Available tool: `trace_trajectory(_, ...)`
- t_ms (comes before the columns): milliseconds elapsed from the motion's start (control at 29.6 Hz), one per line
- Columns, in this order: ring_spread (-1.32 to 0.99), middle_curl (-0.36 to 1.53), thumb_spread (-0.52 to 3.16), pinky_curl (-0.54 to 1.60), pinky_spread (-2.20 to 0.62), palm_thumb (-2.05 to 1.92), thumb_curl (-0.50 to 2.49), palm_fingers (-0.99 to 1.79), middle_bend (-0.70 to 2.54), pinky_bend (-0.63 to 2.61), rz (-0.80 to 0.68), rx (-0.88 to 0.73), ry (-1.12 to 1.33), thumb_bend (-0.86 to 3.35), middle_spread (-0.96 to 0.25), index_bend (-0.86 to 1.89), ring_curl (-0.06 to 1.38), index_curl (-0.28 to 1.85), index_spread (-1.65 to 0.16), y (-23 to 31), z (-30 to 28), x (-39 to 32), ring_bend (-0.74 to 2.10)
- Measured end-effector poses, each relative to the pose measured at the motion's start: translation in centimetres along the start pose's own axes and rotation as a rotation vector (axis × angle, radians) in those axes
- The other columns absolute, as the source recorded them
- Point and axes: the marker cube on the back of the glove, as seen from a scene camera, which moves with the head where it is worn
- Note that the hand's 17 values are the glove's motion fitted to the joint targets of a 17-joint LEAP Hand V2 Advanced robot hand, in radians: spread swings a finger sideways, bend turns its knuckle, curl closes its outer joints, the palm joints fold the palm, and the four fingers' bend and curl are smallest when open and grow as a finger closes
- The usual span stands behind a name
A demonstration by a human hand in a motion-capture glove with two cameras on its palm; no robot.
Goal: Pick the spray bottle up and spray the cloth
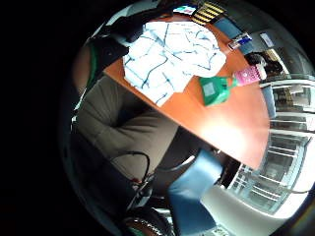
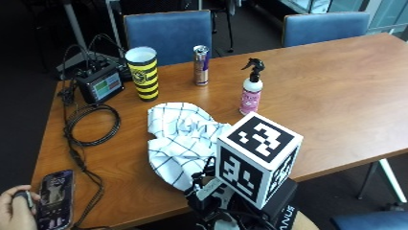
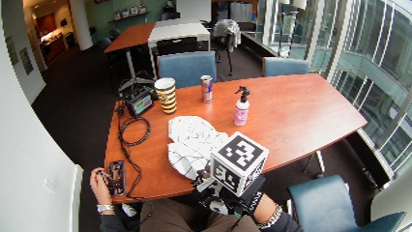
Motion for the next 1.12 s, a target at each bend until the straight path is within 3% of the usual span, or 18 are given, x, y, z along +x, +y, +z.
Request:
trace_trajectory(440,-0.08,0.19,0.99,0.2,0.2,0.53,0.21,0.61,0.22,0.3,0.004,-0.002,-0.011,0.33,-0.09,0.29,0.18,0.25,-0.36,0.1,0.2,0.1,0.25)
trace_trajectory(845,-0.09,0.25,1.18,0.24,0.21,0.55,0.28,0.7,0.18,0.25,0.052,0.14,0.007,0.28,-0.1,0.22,0.23,0.3,-0.39,-3.1,-5.1,4.7,0.25)
trace_trajectory(1116,-0.1,0.28,1.22,0.26,0.19,0.56,0.32,0.77,0.19,0.22,0.186,0.287,0.03,0.24,-0.11,0.18,0.26,0.32,-0.39,-7.2,-7.2,10.5,0.27)
